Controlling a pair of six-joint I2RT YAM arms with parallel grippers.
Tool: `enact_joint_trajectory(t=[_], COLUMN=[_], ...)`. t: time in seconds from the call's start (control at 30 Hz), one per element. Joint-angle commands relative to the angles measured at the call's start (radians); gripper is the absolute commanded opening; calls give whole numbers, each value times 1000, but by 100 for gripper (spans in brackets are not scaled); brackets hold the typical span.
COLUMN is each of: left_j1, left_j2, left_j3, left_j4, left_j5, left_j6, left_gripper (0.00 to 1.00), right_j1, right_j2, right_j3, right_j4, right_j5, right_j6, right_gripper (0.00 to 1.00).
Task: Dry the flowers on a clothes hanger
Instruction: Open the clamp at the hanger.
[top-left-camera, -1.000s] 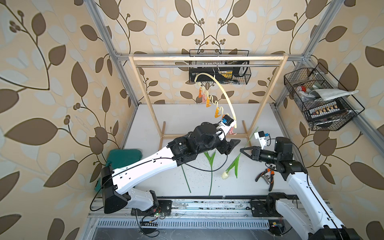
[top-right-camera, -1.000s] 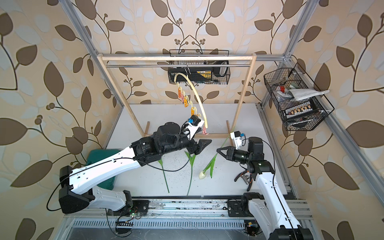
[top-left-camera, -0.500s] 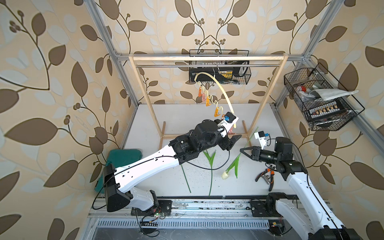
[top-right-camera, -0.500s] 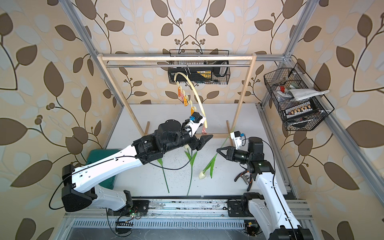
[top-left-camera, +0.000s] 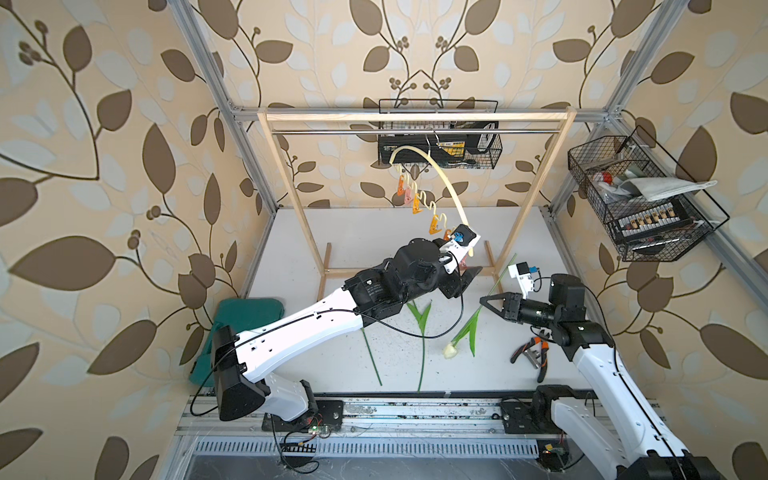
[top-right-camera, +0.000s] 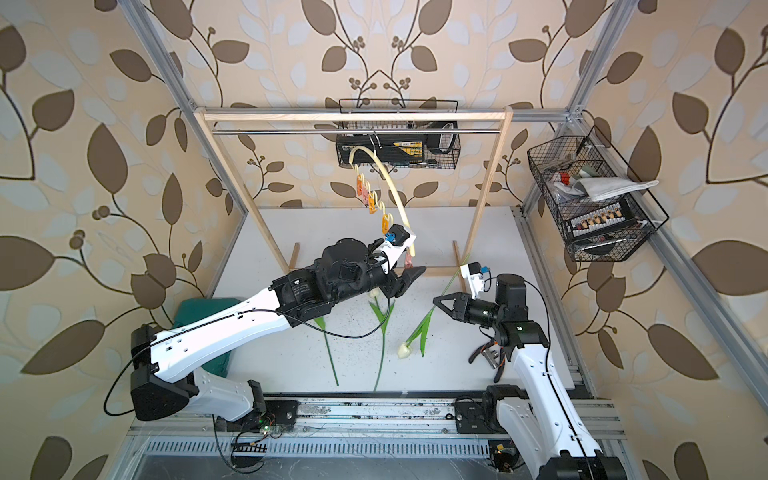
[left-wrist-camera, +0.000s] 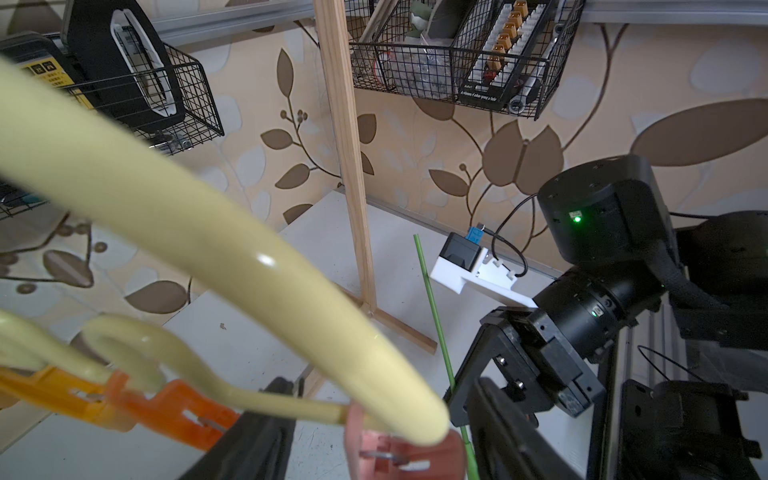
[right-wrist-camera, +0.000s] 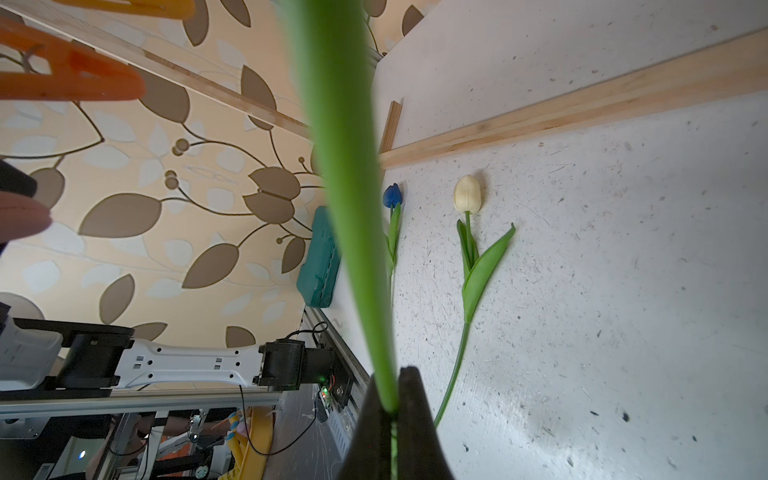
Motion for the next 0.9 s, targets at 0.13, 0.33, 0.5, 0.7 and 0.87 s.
enact_joint_trajectory(t=[0.13,0.33,0.5,0.7,0.87], left_j1=[-4,-4,-4,-4,-4], left_j2=[7,7,7,37,35], left_j3=[54,80,81,77,63], left_j4=[16,-6,-9,-20,-16], left_j5=[-47,-59,-65,-51,-30], left_j6=[14,-4,-10,-11,-7], left_gripper=[62,54,48,67,68], right_j1=[5,5,11,15,17], right_j2=[3,-2,-12,-12,-8], right_j3=[25,25,25,25,27], right_j4=[8,9,15,14,14], right_j5=[-23,-29,-30,-27,-26], right_j6=[-10,-10,-2,-3,-4], right_gripper=[3,3,3,3,3])
